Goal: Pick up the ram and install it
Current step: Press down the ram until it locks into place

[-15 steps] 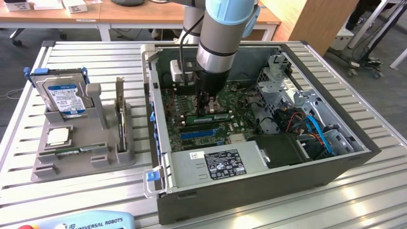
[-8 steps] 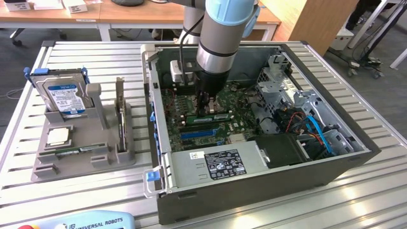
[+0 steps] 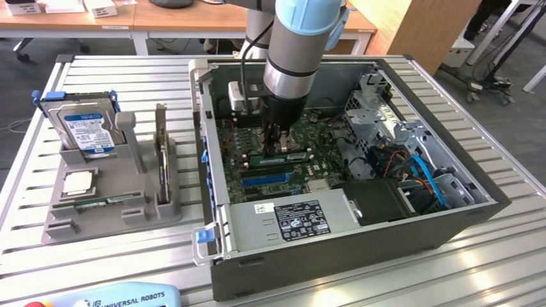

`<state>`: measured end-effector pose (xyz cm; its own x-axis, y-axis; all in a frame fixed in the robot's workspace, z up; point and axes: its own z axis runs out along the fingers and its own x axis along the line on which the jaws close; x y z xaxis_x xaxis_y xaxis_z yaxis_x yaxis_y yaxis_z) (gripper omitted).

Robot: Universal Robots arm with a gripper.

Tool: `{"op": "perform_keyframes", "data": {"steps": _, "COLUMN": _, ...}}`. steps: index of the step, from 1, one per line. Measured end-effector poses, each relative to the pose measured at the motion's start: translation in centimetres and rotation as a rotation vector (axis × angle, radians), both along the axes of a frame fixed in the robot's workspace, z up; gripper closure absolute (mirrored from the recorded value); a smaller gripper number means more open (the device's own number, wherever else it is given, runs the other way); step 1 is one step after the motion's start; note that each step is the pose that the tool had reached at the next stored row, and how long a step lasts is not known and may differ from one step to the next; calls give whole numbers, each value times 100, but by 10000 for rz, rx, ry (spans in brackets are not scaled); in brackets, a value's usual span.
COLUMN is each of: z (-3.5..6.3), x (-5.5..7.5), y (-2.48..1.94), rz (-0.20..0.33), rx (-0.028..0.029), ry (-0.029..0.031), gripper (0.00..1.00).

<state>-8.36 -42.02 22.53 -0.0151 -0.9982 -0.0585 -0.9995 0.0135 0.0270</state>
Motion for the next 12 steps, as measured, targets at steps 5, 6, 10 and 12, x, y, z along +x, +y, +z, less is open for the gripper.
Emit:
{"op": "perform_keyframes", "data": {"steps": 5, "z": -20, "x": 0, "y": 0, "rz": 0, "rx": -2, "ry": 2, "gripper": 90}}
{"op": "perform_keyframes", "data": {"steps": 6, "z": -25, "x": 0, "y": -1, "rz": 0, "rx": -5, "ry": 3, "gripper": 90}}
{"op": "perform_keyframes", "data": {"steps": 10, "z": -30, "x": 0, "y": 0, "rz": 0, "rx": 0, "ry": 0, "gripper": 90}}
{"op": "perform_keyframes", "data": {"steps": 12, "z": -30, "x": 0, "y": 0, "rz": 0, "rx": 1, "ry": 0, "gripper": 90}}
